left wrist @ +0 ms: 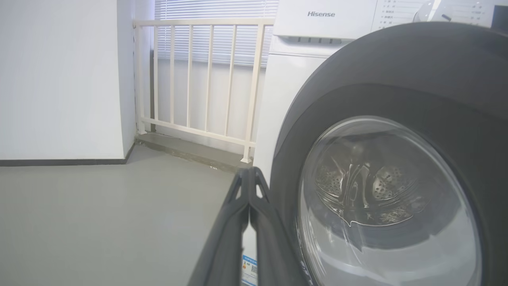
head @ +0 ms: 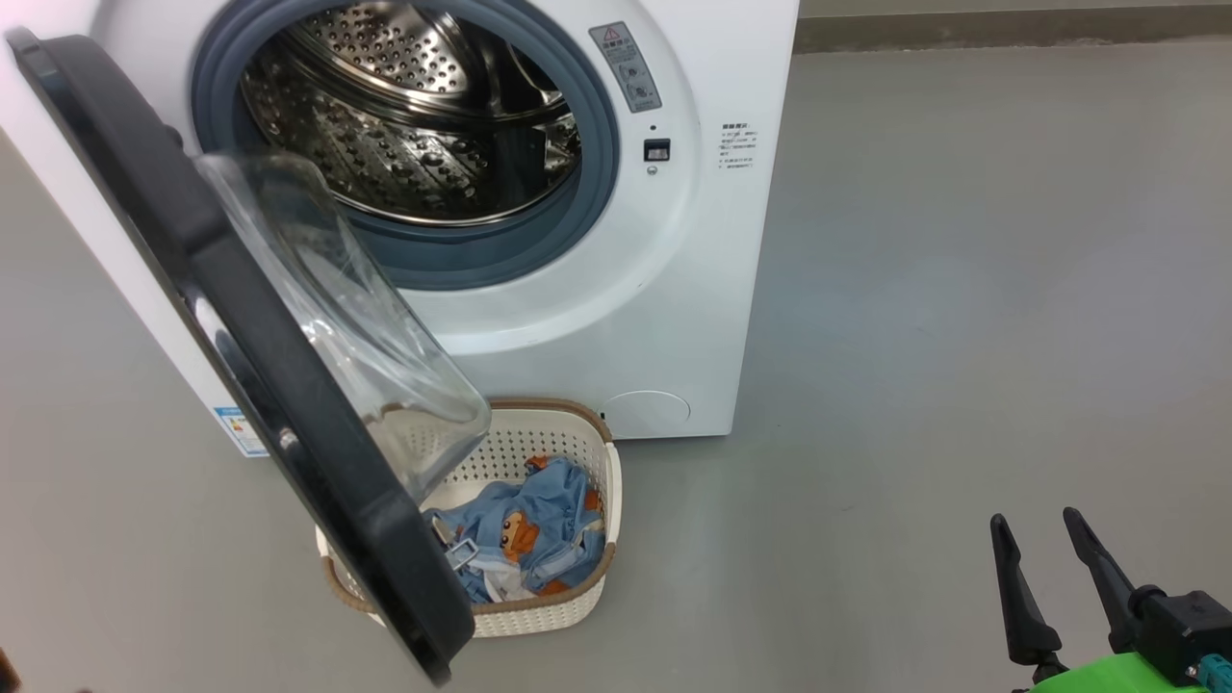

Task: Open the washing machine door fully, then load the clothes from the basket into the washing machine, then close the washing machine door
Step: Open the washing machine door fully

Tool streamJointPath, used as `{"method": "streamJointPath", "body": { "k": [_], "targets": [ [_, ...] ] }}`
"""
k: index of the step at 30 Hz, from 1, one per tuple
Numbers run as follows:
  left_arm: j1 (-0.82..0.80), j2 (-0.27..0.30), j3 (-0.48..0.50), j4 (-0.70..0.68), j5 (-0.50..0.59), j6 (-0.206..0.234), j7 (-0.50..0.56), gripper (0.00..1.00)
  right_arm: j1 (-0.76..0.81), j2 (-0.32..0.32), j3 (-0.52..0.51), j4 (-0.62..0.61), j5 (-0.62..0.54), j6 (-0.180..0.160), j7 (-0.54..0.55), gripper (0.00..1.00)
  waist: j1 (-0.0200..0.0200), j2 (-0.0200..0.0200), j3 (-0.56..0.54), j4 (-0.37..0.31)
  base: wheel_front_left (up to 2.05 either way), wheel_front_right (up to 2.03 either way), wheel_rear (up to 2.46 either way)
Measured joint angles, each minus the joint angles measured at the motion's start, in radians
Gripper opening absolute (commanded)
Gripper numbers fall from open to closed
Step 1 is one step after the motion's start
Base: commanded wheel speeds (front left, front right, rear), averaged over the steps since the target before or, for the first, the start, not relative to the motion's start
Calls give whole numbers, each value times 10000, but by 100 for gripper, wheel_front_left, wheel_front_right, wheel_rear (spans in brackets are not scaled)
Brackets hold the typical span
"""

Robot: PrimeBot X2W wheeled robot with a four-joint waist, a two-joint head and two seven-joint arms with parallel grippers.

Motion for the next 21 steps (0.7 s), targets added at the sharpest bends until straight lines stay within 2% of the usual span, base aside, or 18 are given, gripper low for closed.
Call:
{"method": "streamJointPath", "body": {
  "k": [4,7,14,21],
  "targets": [
    [-402,-8,-50,-1492,8,140,-10,0,0,6,-12,-29,-96,0,0,100,0,0,1,86,0,0,0],
    [-694,0,-617,-2546,213,199,-12,0,1,21,-10,-27,-117,0,0,100,0,0,-20,166,0,0,0],
    [-1233,10,-3097,-4301,844,136,-13,0,3,136,35,-6,-121,0,0,100,0,0,-110,291,0,0,0],
    [-1222,75,-5693,-4587,1039,4,56,0,12,201,127,40,-121,0,0,100,0,0,-165,278,0,0,0]
  ]
}}
